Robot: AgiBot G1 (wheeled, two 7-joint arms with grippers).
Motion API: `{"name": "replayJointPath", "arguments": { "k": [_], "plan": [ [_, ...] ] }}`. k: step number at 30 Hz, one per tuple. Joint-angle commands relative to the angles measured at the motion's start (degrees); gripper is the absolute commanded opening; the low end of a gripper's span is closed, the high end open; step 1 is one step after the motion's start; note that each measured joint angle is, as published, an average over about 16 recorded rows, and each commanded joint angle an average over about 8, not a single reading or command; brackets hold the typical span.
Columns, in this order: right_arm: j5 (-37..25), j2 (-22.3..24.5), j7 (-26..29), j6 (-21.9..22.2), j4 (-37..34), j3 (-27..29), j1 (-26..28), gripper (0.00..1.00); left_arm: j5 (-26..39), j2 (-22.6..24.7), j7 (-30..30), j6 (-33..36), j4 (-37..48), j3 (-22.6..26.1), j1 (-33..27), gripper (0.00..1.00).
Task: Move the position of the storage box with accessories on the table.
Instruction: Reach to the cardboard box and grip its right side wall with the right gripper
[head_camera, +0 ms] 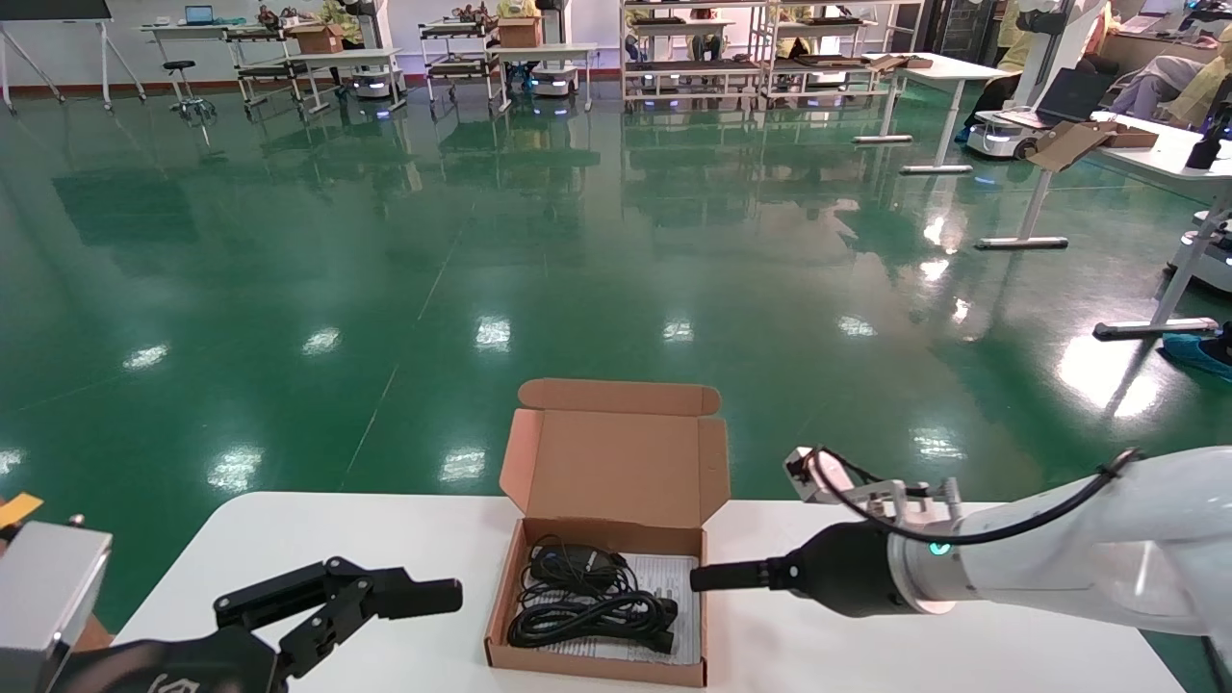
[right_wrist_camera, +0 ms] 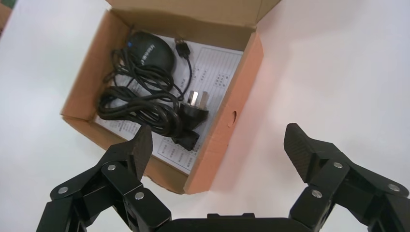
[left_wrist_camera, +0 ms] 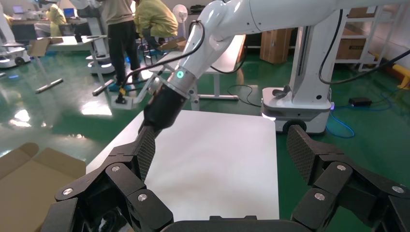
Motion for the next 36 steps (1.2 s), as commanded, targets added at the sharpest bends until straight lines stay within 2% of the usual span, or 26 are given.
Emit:
{"name": "replayJointPath", "arguments": {
  "k": [1, 17, 18, 25, 26, 36],
  "plan": [
    [-0.94, -0.16, 1.67, 0.49, 1.48, -0.18, -0.82, 1.0, 0.0, 0.0, 0.0, 0.0, 0.0, 0.0, 0.0, 1.0],
    [-6.55, -0.01, 16.52, 6.65, 18.54, -5.75, -8.3, 0.99, 0.0, 0.0, 0.0, 0.0, 0.0, 0.0, 0.0, 1.0],
    [-6.76, 0.02, 17.33, 6.94, 19.15, -6.13, -8.48, 0.92, 0.0, 0.0, 0.0, 0.0, 0.0, 0.0, 0.0, 1.0],
    [-7.78, 0.26, 21.55, 8.48, 22.07, -8.4, -9.23, 0.05, 0.0, 0.0, 0.0, 0.0, 0.0, 0.0, 0.0, 1.0],
    [-7.86, 0.3, 21.96, 8.61, 22.36, -8.67, -9.3, 0.0, 0.0, 0.0, 0.0, 0.0, 0.0, 0.0, 0.0, 1.0],
    [-7.99, 0.69, 24.35, 8.95, 23.95, -10.54, -9.46, 0.0, 0.0, 0.0, 0.0, 0.0, 0.0, 0.0, 0.0, 1.0]
  ]
}}
